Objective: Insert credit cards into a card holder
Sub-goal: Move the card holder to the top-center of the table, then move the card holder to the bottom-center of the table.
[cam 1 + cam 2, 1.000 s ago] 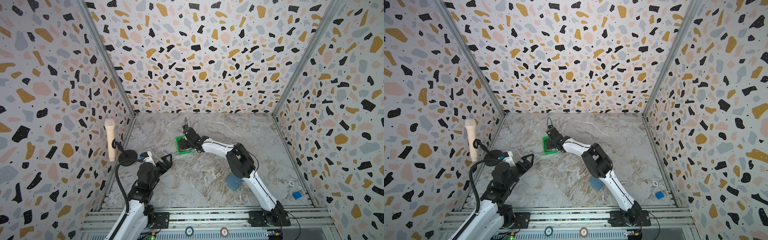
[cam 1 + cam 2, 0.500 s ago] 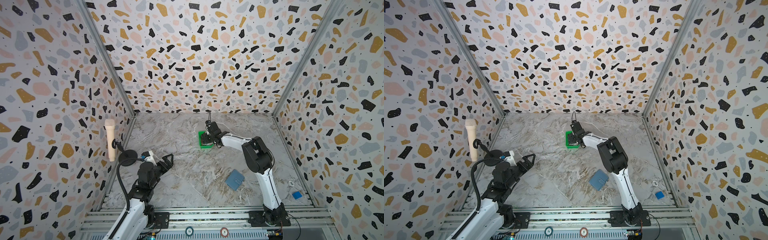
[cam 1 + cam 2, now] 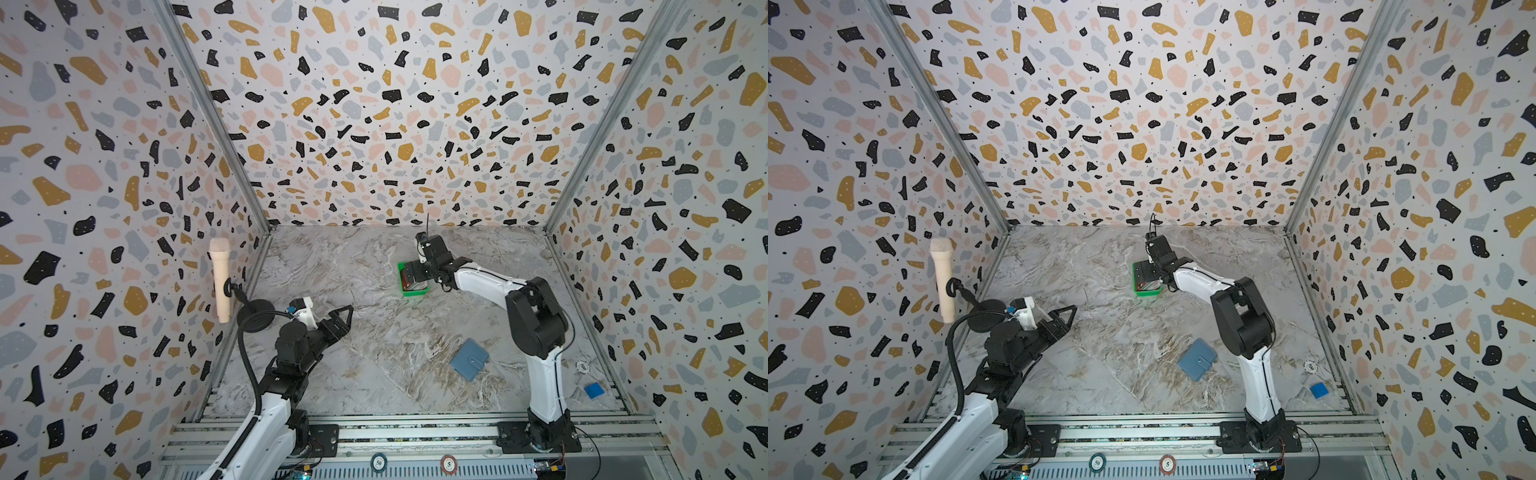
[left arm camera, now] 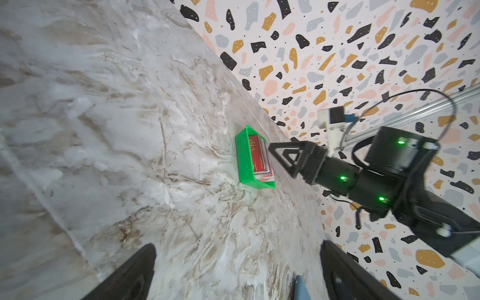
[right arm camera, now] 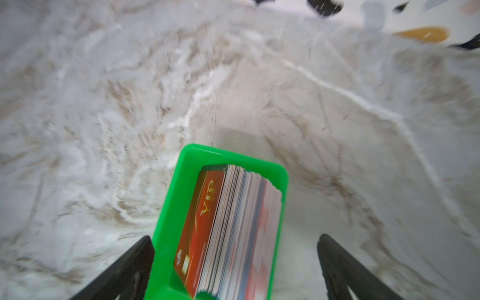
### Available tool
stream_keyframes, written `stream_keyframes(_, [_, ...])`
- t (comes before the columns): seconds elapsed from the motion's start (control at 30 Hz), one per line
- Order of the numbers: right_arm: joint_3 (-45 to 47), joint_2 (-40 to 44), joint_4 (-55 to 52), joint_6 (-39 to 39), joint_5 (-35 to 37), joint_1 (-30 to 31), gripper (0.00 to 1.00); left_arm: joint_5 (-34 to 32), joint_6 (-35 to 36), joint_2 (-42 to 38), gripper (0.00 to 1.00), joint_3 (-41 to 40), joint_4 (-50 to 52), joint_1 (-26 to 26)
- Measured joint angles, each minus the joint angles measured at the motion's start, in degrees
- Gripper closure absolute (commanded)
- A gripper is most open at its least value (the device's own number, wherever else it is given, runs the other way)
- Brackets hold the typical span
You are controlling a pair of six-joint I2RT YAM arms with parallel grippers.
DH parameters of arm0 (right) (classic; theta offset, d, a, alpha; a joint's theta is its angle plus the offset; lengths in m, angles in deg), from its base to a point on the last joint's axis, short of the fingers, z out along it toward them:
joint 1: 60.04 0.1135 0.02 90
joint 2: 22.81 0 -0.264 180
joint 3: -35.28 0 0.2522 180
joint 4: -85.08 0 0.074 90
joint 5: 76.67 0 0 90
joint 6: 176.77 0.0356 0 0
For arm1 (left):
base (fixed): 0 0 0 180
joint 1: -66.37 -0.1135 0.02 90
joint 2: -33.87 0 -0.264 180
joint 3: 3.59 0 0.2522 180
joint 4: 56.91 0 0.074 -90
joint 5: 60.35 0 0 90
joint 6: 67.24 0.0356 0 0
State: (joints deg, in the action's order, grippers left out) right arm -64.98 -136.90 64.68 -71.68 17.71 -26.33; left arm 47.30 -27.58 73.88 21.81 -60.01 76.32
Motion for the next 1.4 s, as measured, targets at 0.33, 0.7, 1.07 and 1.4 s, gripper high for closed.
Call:
stream_keyframes(0.33, [34.1, 39.3, 2.7, 12.3, -2.0, 0.0, 0.08, -5.4, 0.9, 4.7, 0.0, 0.5, -6.5, 15.1])
stream_keyframes(0.7, [59.0, 64.2, -9.4, 24.3, -11.4, -7.5, 0.08, -3.5, 4.5, 25.2, 0.07, 6.3, -13.7, 27.5])
stream_keyframes(1.07, [68.3, 59.5, -4.3, 24.5, -24.4, -14.2, 0.13, -0.1, 8.0, 33.7, 0.17, 10.3, -13.8, 31.1])
stream_keyframes(1.4, [67.0, 48.0, 10.2, 25.9, -28.2, -1.0, 0.23, 3.6, 7.5, 40.8, 0.28, 8.8, -14.3, 32.6])
